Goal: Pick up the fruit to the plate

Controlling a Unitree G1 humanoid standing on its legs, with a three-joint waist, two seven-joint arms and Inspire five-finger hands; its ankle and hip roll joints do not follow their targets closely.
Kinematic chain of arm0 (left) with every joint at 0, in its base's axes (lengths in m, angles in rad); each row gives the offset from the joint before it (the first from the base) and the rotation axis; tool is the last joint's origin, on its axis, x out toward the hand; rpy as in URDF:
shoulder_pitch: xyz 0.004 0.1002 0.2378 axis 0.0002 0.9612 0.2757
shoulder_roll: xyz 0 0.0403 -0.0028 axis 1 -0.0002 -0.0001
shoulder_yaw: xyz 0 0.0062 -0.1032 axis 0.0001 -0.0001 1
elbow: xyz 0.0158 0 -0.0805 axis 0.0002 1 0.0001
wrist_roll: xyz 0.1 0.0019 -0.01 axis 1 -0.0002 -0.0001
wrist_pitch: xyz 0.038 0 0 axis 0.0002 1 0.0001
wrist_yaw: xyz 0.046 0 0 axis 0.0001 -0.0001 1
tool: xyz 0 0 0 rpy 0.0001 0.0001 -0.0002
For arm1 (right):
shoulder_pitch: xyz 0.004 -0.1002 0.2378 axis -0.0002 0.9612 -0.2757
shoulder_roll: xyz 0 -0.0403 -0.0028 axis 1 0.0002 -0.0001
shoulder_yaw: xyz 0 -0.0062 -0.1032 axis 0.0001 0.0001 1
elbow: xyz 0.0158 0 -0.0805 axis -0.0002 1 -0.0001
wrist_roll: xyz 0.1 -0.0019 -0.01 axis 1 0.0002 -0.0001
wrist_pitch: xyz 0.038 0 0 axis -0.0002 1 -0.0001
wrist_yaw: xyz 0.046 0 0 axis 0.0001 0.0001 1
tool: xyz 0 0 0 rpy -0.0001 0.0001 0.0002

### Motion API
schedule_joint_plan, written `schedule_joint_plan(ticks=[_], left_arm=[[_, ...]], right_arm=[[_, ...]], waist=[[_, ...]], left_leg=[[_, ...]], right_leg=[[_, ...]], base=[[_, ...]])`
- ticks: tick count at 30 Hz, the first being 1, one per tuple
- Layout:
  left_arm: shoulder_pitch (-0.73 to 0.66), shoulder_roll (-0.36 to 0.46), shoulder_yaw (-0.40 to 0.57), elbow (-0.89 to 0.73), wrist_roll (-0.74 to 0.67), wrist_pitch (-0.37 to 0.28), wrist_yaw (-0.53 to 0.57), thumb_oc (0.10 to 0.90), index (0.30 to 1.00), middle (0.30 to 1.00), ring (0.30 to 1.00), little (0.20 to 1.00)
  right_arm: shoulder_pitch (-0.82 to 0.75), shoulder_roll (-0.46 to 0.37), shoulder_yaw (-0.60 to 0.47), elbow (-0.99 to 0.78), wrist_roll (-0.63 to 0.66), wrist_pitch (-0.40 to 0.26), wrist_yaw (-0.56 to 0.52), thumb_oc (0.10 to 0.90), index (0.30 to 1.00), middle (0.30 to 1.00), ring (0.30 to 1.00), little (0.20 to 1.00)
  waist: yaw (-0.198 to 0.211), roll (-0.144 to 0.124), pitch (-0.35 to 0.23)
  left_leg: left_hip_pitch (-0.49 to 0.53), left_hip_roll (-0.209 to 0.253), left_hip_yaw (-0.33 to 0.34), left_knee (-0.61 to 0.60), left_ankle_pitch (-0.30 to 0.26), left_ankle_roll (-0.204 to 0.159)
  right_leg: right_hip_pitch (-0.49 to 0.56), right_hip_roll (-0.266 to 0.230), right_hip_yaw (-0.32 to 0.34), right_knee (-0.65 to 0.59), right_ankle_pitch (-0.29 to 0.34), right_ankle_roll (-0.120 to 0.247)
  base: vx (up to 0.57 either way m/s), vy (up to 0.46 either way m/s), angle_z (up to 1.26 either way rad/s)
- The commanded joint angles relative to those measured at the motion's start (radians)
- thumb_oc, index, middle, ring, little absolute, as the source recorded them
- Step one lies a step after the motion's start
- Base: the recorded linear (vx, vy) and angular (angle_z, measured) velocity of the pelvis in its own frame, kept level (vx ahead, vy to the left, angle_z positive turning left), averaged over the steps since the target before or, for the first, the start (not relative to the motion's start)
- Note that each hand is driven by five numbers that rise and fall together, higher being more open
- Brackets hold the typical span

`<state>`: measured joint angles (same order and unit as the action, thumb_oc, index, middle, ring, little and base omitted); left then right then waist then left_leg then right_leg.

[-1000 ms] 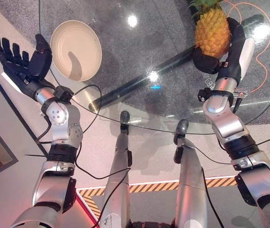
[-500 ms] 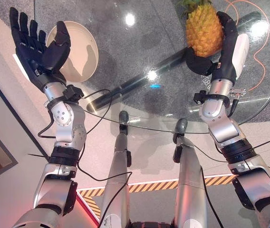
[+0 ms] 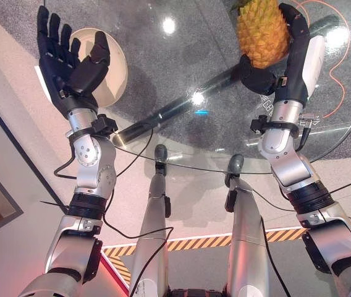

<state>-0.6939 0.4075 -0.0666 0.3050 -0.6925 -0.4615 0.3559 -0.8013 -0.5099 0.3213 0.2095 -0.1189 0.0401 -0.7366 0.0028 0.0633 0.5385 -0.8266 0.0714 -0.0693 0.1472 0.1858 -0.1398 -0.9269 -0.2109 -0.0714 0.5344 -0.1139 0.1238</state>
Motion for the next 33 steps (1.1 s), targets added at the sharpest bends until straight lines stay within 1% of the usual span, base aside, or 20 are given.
schedule_joint_plan(ticks=[1, 6, 9, 11, 13, 14, 18, 20, 24, 27, 28, 29, 33], left_arm=[[-0.055, 0.036, 0.036, -0.121, -0.034, -0.047, -0.083, 0.800, 0.900, 0.900, 0.900, 0.900], [-0.054, 0.020, 0.016, -0.140, -0.141, 0.004, -0.174, 0.800, 0.900, 0.900, 0.900, 0.900], [-0.060, 0.007, -0.001, -0.150, -0.219, 0.054, -0.229, 0.800, 0.900, 0.900, 0.900, 0.900], [-0.057, 0.003, -0.006, -0.150, -0.264, 0.078, -0.257, 0.800, 0.900, 0.900, 0.900, 0.900], [-0.069, -0.005, -0.019, -0.151, -0.322, 0.099, -0.285, 0.800, 0.900, 0.900, 0.900, 0.900], [-0.070, -0.012, -0.024, -0.149, -0.351, 0.107, -0.301, 0.800, 0.900, 0.900, 0.900, 0.900], [-0.083, -0.023, -0.045, -0.153, -0.423, 0.129, -0.332, 0.800, 0.900, 0.900, 0.900, 0.900], [-0.088, -0.031, -0.050, -0.154, -0.464, 0.157, -0.352, 0.800, 0.900, 0.900, 0.900, 0.900], [-0.094, -0.045, -0.065, -0.158, -0.541, 0.193, -0.384, 0.800, 0.900, 0.900, 0.900, 0.900], [-0.100, -0.051, -0.073, -0.155, -0.561, 0.200, -0.398, 0.800, 0.900, 0.900, 0.900, 0.900], [-0.106, -0.051, -0.077, -0.157, -0.568, 0.204, -0.400, 0.800, 0.900, 0.900, 0.900, 0.900], [-0.105, -0.053, -0.080, -0.157, -0.571, 0.206, -0.401, 0.800, 0.900, 0.900, 0.900, 0.900], [-0.117, -0.064, -0.091, -0.158, -0.616, 0.233, -0.423, 0.800, 0.900, 0.900, 0.900, 0.900]], right_arm=[[-0.071, -0.027, -0.059, -0.205, -0.093, -0.154, -0.014, 0.100, 0.300, 0.300, 0.300, 0.200], [-0.080, -0.028, -0.054, -0.231, -0.096, -0.173, 0.002, 0.100, 0.300, 0.300, 0.300, 0.200], [-0.092, -0.029, -0.049, -0.246, -0.096, -0.185, 0.017, 0.100, 0.300, 0.300, 0.300, 0.200], [-0.091, -0.030, -0.045, -0.250, -0.097, -0.193, 0.021, 0.100, 0.300, 0.300, 0.300, 0.200], [-0.101, -0.029, -0.038, -0.255, -0.100, -0.204, 0.028, 0.100, 0.300, 0.300, 0.300, 0.200], [-0.101, -0.030, -0.035, -0.259, -0.097, -0.210, 0.032, 0.100, 0.300, 0.300, 0.300, 0.200], [-0.111, -0.029, -0.020, -0.267, -0.086, -0.226, 0.045, 0.100, 0.300, 0.300, 0.300, 0.200], [-0.116, -0.025, -0.012, -0.270, -0.085, -0.233, 0.057, 0.100, 0.300, 0.300, 0.300, 0.200], [-0.126, -0.022, 0.006, -0.280, -0.064, -0.243, 0.091, 0.100, 0.300, 0.300, 0.300, 0.200], [-0.132, -0.015, 0.021, -0.289, -0.061, -0.243, 0.108, 0.100, 0.300, 0.300, 0.300, 0.200], [-0.137, -0.015, 0.026, -0.292, -0.060, -0.244, 0.113, 0.100, 0.300, 0.300, 0.300, 0.200], [-0.134, -0.014, 0.028, -0.293, -0.059, -0.245, 0.116, 0.100, 0.300, 0.300, 0.300, 0.200], [-0.142, -0.012, 0.047, -0.298, -0.043, -0.243, 0.137, 0.100, 0.300, 0.300, 0.300, 0.200]], waist=[[0.007, -0.034, -0.018], [0.005, -0.034, -0.018], [0.001, -0.034, -0.018], [0.001, -0.034, -0.018], [-0.003, -0.032, -0.018], [-0.004, -0.032, -0.018], [-0.008, -0.031, -0.018], [-0.010, -0.031, -0.018], [-0.011, -0.030, -0.018], [-0.012, -0.031, -0.018], [-0.013, -0.032, -0.018], [-0.013, -0.031, -0.018], [-0.012, -0.033, -0.018]], left_leg=[[0.020, -0.060, 0.043, 0.101, -0.105, 0.046], [0.023, -0.061, 0.046, 0.099, -0.104, 0.047], [0.023, -0.062, 0.048, 0.099, -0.102, 0.048], [0.031, -0.060, 0.049, 0.101, -0.111, 0.048], [0.024, -0.061, 0.052, 0.098, -0.101, 0.049], [0.030, -0.060, 0.053, 0.102, -0.112, 0.049], [0.030, -0.062, 0.056, 0.104, -0.112, 0.051], [0.031, -0.063, 0.056, 0.103, -0.111, 0.052], [0.034, -0.062, 0.061, 0.095, -0.107, 0.052], [0.037, -0.060, 0.063, 0.088, -0.105, 0.052], [0.029, -0.061, 0.063, 0.086, -0.095, 0.052], [0.035, -0.060, 0.064, 0.089, -0.103, 0.052], [0.037, -0.059, 0.067, 0.083, -0.099, 0.050]], right_leg=[[0.116, 0.066, -0.037, -0.261, 0.170, 0.005], [0.118, 0.065, -0.040, -0.263, 0.173, 0.006], [0.119, 0.065, -0.040, -0.265, 0.177, 0.008], [0.126, 0.064, -0.041, -0.263, 0.169, 0.010], [0.118, 0.063, -0.040, -0.268, 0.181, 0.010], [0.124, 0.061, -0.040, -0.266, 0.172, 0.012], [0.125, 0.060, -0.040, -0.271, 0.178, 0.013], [0.124, 0.060, -0.038, -0.272, 0.179, 0.013], [0.128, 0.057, -0.041, -0.281, 0.183, 0.014], [0.133, 0.056, -0.041, -0.287, 0.183, 0.014], [0.126, 0.055, -0.042, -0.291, 0.193, 0.012], [0.132, 0.055, -0.042, -0.288, 0.185, 0.013], [0.136, 0.054, -0.046, -0.293, 0.186, 0.014]], base=[[0.00, 0.000, 0.00], [0.00, 0.000, 0.00], [0.00, 0.000, 0.00], [0.00, 0.000, 0.00], [0.00, 0.000, 0.00], [0.00, 0.000, 0.00], [0.00, 0.000, 0.00], [0.00, 0.000, 0.00], [0.00, 0.000, 0.00], [0.00, 0.000, 0.00], [0.00, 0.000, 0.00], [0.00, 0.000, 0.00], [0.00, 0.000, 0.00]])
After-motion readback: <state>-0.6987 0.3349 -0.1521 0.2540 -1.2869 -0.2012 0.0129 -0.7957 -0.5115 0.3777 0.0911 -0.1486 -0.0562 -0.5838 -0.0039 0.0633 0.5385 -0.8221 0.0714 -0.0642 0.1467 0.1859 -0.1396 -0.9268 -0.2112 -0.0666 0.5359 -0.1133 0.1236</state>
